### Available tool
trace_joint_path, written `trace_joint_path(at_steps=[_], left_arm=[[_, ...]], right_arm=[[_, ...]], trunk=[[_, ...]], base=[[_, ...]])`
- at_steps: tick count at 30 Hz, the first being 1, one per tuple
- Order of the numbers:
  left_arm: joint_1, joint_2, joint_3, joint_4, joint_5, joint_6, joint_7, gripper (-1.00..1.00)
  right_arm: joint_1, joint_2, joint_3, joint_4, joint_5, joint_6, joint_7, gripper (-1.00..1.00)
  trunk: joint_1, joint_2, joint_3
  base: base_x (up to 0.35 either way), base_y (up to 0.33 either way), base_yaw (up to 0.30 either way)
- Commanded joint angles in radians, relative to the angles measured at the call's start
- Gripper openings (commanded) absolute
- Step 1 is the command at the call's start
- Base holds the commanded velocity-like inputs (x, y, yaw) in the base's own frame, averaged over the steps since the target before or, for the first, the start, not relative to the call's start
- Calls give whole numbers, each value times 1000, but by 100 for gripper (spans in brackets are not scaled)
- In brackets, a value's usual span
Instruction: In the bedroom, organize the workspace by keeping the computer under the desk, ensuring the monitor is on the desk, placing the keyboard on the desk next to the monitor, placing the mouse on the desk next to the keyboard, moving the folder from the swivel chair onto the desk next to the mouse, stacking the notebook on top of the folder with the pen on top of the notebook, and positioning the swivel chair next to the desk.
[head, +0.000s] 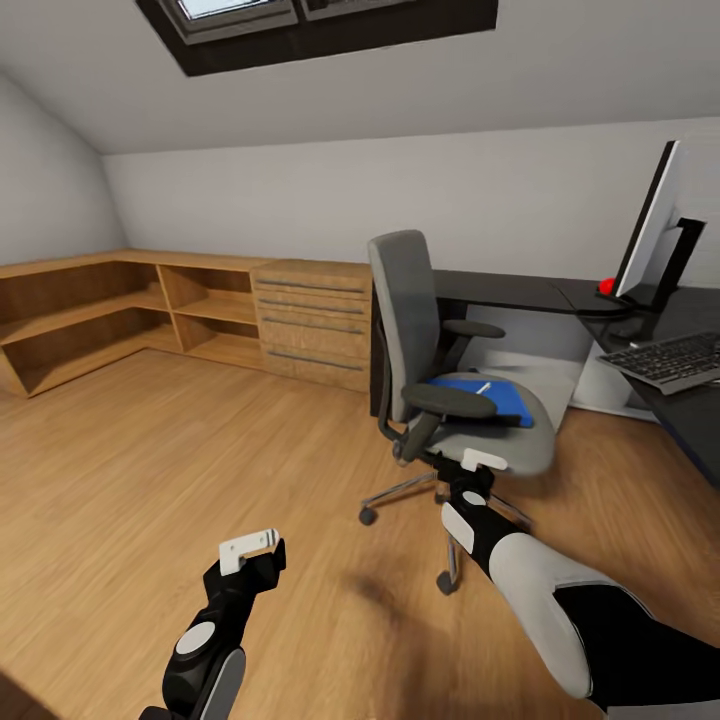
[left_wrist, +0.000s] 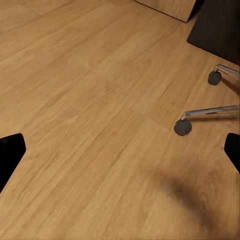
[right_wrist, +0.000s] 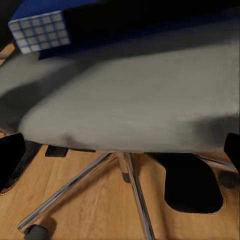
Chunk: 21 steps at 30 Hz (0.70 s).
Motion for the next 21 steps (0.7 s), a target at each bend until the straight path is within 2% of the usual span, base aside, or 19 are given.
trace_joint_path(at_steps=[1,13,21], left_arm=[[0,0,-1,-2,10,3,9,100],[0,0,0,-2,11,3,7,100],[0,0,0,-2,10,3,8,100]], right_arm=[[-1,0,4,1,-9,-5,-2,100],[-1,0,4,1,-9,-5,-1,100],[-1,0,4,1,-9,-5,-1,100]], trunk=[[0,0,0],[0,0,13],[0,0,21]], base=[[-124,17,-194],[-249,107,-195],[-66,38,-196]])
